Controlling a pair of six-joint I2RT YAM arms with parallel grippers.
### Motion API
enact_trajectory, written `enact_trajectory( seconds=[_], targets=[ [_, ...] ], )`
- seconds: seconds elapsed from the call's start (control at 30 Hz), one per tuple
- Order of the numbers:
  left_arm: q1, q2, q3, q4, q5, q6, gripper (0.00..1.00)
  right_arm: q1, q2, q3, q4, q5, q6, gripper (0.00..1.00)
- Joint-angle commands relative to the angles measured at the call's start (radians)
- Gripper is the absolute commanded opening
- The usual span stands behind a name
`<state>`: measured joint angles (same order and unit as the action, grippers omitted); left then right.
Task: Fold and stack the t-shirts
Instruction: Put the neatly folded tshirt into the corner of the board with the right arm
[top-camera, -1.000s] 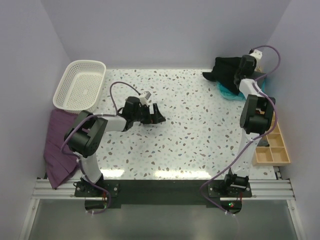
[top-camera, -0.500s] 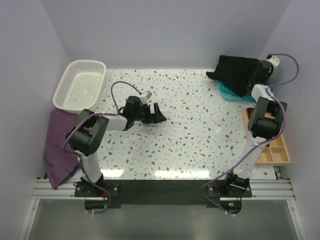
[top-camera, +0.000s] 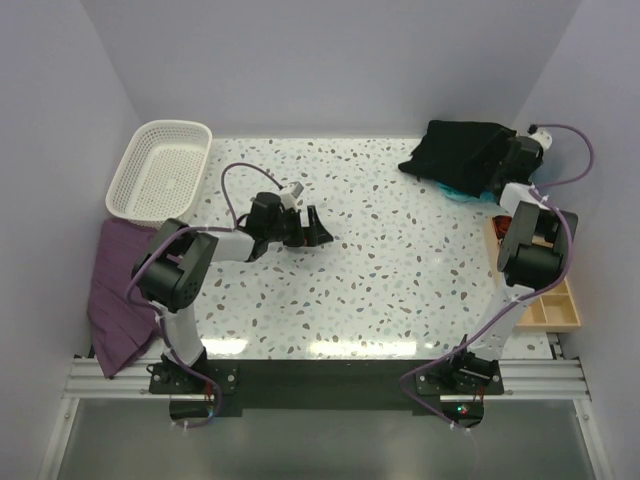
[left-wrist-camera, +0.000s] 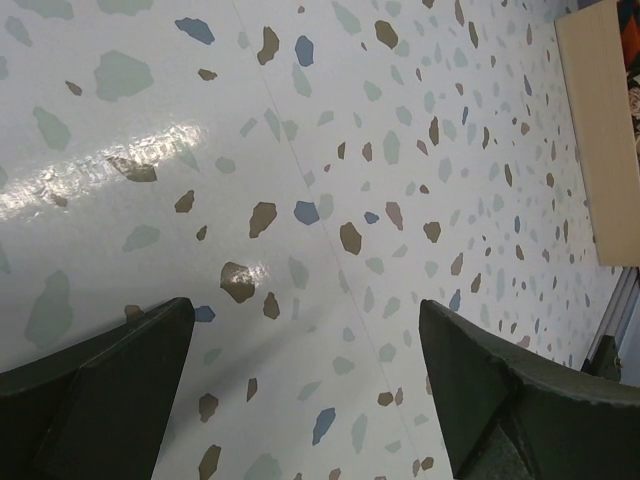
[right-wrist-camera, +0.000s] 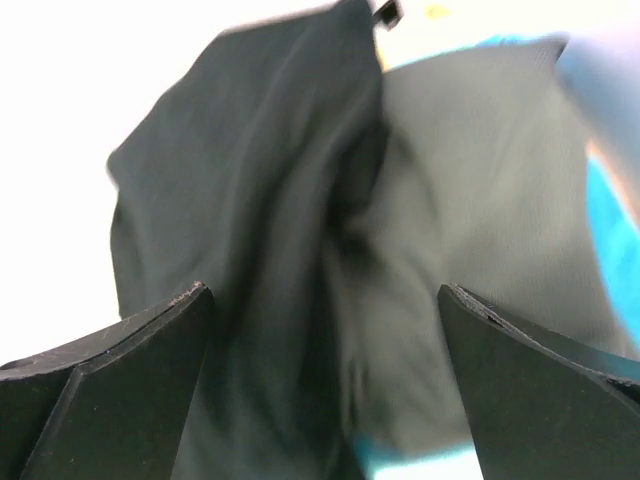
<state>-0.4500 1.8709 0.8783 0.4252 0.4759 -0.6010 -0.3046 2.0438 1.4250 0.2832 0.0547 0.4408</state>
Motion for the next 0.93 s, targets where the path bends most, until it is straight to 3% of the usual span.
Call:
enact_trajectory(
  seconds=[0.0, 0.17, 0.37, 0.63, 0.9],
  targets=[
    [-0.001, -0.103, -0.012, -0.014, -0.083, 0.041, 1.00, 0.038, -0.183, -0.096, 0.077, -0.053, 0.006, 0.99],
    [-0.001, -0.219, -0.001, -0.126, -0.244, 0.099, 1.00, 0.108, -0.344, -0.268, 0.073, 0.007, -0.077, 0.99],
    [-0.003, -0.384, -0.045, -0.178, -0.379, 0.152, 1.00, 0.202, -0.499, -0.394, -0.079, -0.001, -0.068, 0.99],
    [-0.004, -0.686, -0.148, -0.255, -0.506, 0.167, 1.00, 0.436, -0.747, -0.624, -0.182, -0.036, -0.086, 0.99],
    [-0.004, -0.978, -0.217, -0.370, -0.618, 0.150, 1.00, 0.493, -1.187, -0.784, -0.362, -0.053, -0.129, 0.99]
  ],
)
